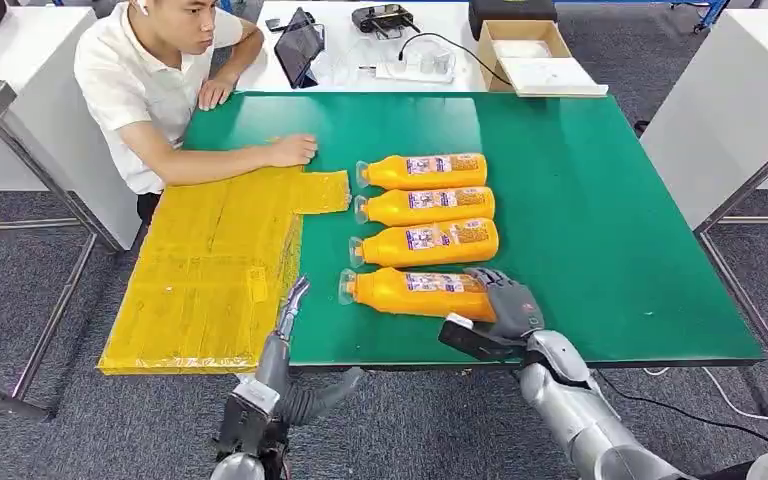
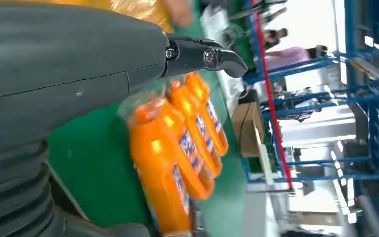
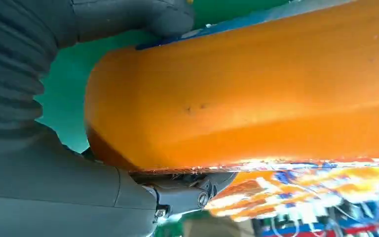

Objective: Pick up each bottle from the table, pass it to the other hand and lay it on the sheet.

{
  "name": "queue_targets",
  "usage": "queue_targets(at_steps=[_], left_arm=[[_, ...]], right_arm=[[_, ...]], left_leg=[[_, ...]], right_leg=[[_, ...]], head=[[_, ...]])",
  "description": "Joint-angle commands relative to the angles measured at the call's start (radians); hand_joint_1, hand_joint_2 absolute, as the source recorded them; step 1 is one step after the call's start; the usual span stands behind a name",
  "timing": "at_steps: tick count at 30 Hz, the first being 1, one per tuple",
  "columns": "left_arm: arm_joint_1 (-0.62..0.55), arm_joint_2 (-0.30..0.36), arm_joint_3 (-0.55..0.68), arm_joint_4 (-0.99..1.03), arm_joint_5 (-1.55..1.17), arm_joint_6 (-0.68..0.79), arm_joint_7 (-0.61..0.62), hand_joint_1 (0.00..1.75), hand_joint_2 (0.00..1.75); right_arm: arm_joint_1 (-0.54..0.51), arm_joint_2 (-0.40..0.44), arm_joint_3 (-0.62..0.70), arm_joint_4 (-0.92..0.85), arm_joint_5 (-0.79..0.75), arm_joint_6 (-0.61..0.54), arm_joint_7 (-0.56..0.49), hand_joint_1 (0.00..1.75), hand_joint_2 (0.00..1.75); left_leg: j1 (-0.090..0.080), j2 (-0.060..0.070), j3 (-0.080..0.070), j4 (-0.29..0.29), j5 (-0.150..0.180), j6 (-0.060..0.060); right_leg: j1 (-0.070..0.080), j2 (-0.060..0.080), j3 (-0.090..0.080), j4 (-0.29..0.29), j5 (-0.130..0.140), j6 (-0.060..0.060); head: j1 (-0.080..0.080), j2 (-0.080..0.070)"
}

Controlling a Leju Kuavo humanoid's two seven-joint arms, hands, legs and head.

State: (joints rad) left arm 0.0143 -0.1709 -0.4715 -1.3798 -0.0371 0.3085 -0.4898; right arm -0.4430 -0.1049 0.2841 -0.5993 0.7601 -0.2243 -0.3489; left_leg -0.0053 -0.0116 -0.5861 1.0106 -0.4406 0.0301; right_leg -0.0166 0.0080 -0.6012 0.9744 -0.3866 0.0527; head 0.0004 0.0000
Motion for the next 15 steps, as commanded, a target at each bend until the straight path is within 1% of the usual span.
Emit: queue_targets(at_steps=[1, 2, 4, 8, 10, 13, 15], left_arm=[[0.03, 0.003, 0.081, -0.063, 0.623, -0.216, 0.207, 0.0, 1.75], [0.03, 0.003, 0.081, -0.063, 0.623, -0.216, 0.207, 0.0, 1.75], [0.03, 0.002, 0.078, -0.058, 0.623, -0.216, 0.207, 0.0, 1.75], [0.028, 0.004, 0.075, -0.058, 0.626, -0.217, 0.207, 0.0, 1.75], [0.027, 0.006, 0.071, -0.059, 0.633, -0.218, 0.206, 0.0, 1.75], [0.029, 0.013, 0.048, -0.073, 0.643, -0.24, 0.203, 0.0, 1.75], [0.03, 0.018, 0.034, -0.081, 0.642, -0.251, 0.2, 0.0, 1.75]], right_arm=[[0.186, 0.1, -0.048, -0.448, -0.27, -0.128, -0.078, 1.75, 1.75], [0.186, 0.1, -0.048, -0.448, -0.27, -0.128, -0.078, 1.75, 1.75], [0.185, 0.103, -0.047, -0.445, -0.271, -0.129, -0.079, 1.75, 1.75], [0.182, 0.102, -0.045, -0.434, -0.274, -0.136, -0.083, 1.75, 1.75], [0.179, 0.103, -0.042, -0.426, -0.278, -0.14, -0.09, 1.75, 1.75], [0.172, 0.124, -0.023, -0.405, -0.275, -0.145, -0.095, 1.75, 1.75], [0.169, 0.147, 0.001, -0.391, -0.278, -0.142, -0.101, 1.75, 1.75]], left_leg=[[0.001, 0.003, 0.0, 0.001, -0.002, -0.003], [0.001, 0.004, -0.001, 0.0, -0.002, -0.003], [0.001, -0.001, -0.005, 0.0, 0.0, -0.001], [0.001, 0.0, -0.005, -0.001, -0.001, -0.002], [0.0, -0.002, -0.007, -0.001, 0.0, -0.001], [0.0, -0.002, -0.007, -0.001, 0.0, -0.001], [0.001, 0.0, -0.006, 0.0, -0.001, -0.002]], right_leg=[[0.002, 0.002, -0.001, 0.001, -0.001, -0.003], [0.001, 0.002, -0.002, 0.002, -0.001, -0.003], [0.0, 0.0, -0.005, 0.001, -0.001, -0.001], [0.0, 0.001, -0.004, 0.001, -0.001, -0.002], [0.0, 0.0, -0.006, 0.001, -0.001, -0.001], [0.0, 0.0, -0.007, 0.001, -0.001, -0.002], [0.001, 0.002, -0.006, 0.001, -0.001, -0.002]], head=[[0.0, 0.0], [0.0, 0.0], [0.0, 0.0], [0.0, 0.0], [0.0, 0.0], [0.0, 0.0], [0.0, 0.0]])
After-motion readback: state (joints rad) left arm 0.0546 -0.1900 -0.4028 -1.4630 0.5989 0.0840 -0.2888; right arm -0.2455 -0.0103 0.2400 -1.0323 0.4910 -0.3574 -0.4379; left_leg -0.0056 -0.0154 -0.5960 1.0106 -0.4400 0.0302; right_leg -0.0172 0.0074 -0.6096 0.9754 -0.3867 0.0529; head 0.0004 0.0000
